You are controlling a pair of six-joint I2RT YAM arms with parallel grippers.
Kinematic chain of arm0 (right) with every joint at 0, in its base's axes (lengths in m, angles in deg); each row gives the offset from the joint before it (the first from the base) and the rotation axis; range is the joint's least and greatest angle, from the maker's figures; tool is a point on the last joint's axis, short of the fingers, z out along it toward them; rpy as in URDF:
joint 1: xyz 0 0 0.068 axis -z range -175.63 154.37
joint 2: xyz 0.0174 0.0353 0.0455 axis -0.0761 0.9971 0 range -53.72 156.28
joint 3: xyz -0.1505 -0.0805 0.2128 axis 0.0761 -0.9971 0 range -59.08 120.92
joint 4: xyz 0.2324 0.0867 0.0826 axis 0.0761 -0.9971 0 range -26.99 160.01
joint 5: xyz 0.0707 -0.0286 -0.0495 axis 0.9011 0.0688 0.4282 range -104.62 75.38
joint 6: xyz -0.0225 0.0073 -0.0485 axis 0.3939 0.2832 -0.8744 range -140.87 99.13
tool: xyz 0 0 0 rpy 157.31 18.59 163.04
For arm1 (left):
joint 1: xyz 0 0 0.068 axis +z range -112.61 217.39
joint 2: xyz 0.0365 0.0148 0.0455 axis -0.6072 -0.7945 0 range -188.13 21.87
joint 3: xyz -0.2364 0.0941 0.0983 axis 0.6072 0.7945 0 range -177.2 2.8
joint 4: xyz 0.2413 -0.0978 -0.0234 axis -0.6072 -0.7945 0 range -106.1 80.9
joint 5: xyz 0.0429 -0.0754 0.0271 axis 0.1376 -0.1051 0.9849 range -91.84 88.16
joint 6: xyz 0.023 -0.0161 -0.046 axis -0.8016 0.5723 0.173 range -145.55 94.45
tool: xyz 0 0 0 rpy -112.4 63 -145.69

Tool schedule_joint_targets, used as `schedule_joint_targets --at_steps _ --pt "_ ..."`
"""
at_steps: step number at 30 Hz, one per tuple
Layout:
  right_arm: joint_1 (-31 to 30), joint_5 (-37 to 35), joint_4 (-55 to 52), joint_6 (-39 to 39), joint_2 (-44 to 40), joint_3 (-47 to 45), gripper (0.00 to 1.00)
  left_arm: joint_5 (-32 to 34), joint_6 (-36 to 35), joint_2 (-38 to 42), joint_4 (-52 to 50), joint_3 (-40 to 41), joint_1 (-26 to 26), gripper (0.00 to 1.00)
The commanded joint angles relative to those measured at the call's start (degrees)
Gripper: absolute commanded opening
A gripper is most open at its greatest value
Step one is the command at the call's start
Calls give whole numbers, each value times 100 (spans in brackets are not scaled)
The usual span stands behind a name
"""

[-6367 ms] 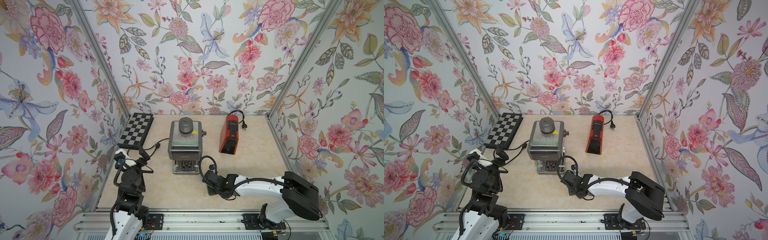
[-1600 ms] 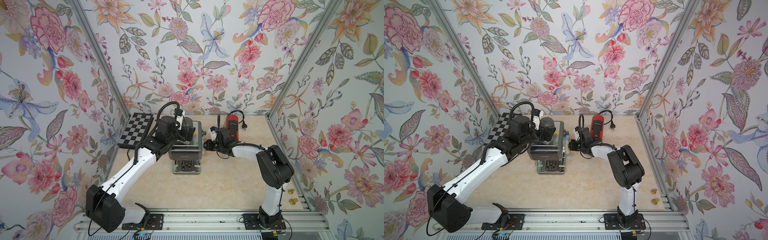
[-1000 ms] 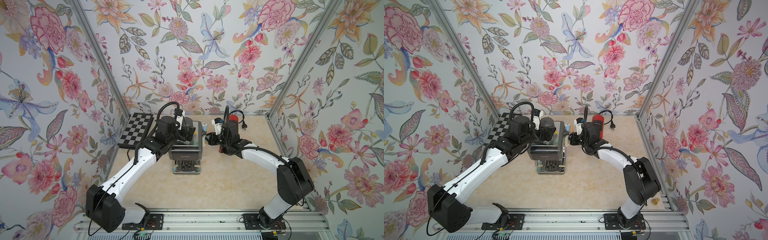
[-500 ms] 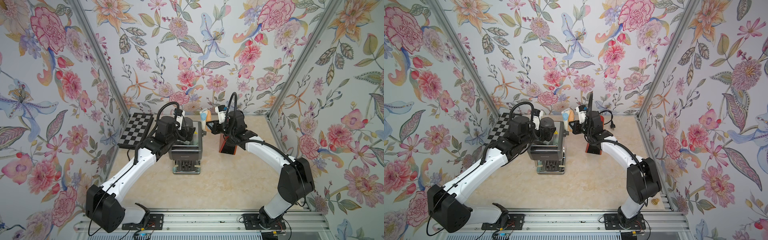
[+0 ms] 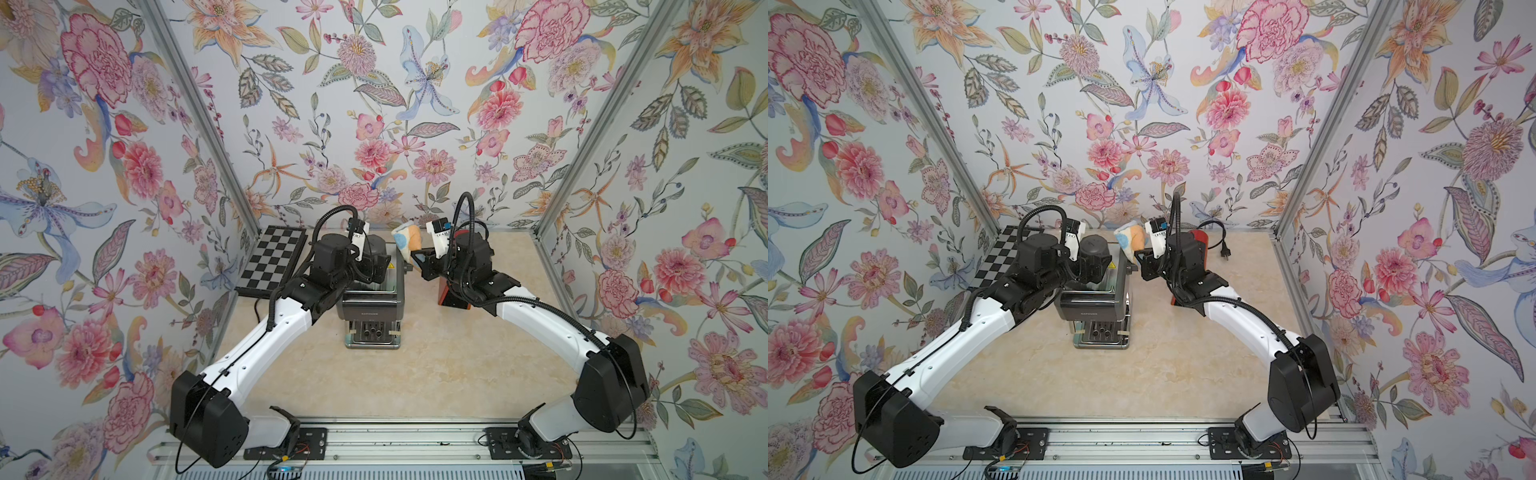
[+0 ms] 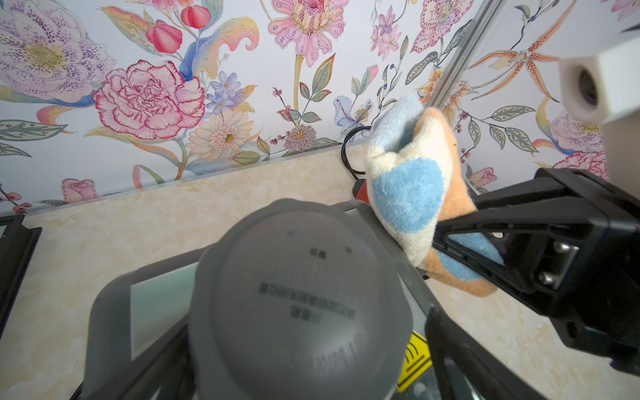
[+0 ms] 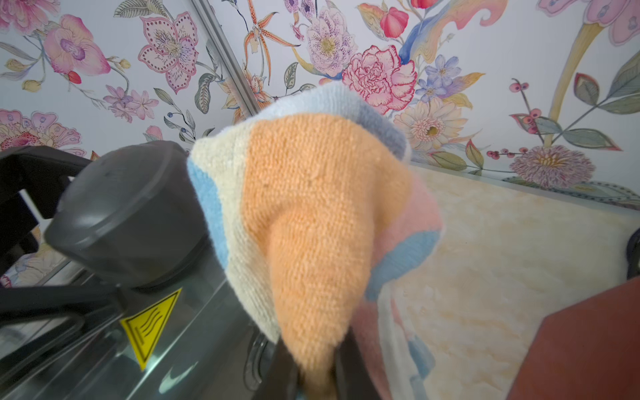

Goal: Wipe the surface of a coffee machine
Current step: Wipe the dirt from the surface of the coffee machine.

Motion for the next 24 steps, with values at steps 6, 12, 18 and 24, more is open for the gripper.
schedule_joint_targets --at_steps 6,12,18,24 --pt "-673 -376 -242 -379 -703 -636 0 -275 139 54 -113 156 -73 99" --pt "-844 -455 -264 -159 -1097 -1072 0 -285 137 35 -96 139 -75 99" --pt "-1327 -434 -162 203 -1767 -1787 0 -294 137 13 -65 153 -74 99" --pt "-1677 -780 -63 626 -2452 -2605 0 -311 148 13 28 225 -74 99"
